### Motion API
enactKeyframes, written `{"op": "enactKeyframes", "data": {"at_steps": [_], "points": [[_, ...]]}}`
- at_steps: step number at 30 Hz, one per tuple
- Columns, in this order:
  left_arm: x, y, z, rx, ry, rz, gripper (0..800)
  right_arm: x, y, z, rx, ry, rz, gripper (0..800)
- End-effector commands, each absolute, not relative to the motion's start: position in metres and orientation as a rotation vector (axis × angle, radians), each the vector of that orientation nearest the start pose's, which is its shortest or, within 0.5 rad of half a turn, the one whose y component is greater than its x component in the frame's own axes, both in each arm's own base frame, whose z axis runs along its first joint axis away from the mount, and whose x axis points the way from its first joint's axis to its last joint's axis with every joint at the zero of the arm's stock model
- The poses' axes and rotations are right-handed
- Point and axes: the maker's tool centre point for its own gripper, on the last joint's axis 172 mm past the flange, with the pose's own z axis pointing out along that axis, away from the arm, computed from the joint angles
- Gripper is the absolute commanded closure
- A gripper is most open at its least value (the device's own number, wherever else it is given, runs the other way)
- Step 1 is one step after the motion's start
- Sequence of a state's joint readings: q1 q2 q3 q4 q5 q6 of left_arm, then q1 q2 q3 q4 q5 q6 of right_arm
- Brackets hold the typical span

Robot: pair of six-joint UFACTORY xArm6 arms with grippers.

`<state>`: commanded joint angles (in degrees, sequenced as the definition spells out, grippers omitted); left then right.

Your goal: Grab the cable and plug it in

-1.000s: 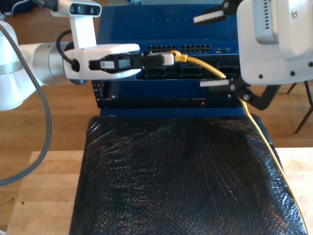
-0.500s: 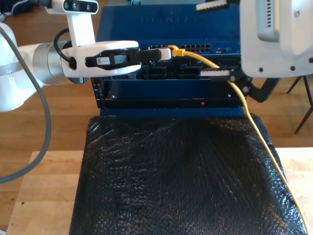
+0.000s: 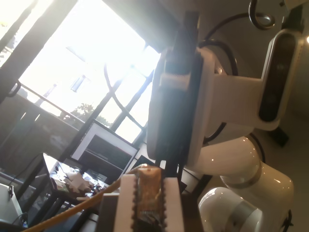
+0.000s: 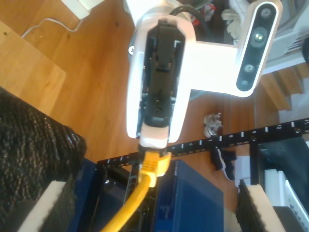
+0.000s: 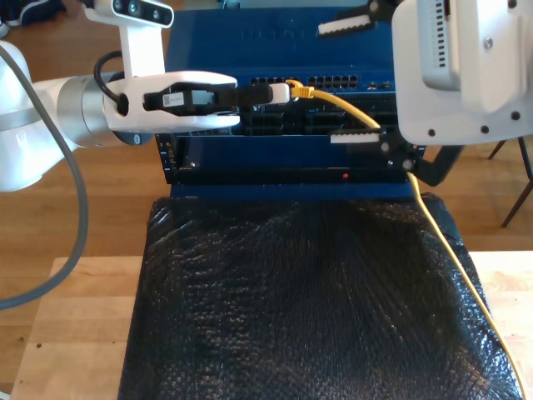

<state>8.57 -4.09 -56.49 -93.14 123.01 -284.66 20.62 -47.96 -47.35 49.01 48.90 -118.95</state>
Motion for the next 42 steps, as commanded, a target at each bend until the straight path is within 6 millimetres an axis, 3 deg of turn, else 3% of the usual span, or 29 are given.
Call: {"op": "enactKeyframes", "data": {"at_steps": [10, 13, 32, 35, 42], "points": [[0.340, -0.218, 0.508, 1.034, -0.739, 0.470, 798, 0.339, 0.251, 0.519, 1.316, 2.284, 1.692, 232], [0.339, -0.218, 0.508, 1.030, -0.740, 0.467, 798, 0.333, 0.260, 0.519, 1.292, 2.305, 1.702, 288], [0.337, -0.217, 0.510, 1.021, -0.738, 0.451, 798, 0.332, 0.264, 0.519, 1.281, 2.306, 1.708, 364], [0.336, -0.217, 0.510, 1.020, -0.739, 0.450, 798, 0.333, 0.264, 0.518, 1.285, 2.305, 1.707, 446], [0.336, -0.217, 0.510, 1.021, -0.739, 0.450, 798, 0.332, 0.264, 0.517, 1.289, 2.304, 1.708, 454]]}}
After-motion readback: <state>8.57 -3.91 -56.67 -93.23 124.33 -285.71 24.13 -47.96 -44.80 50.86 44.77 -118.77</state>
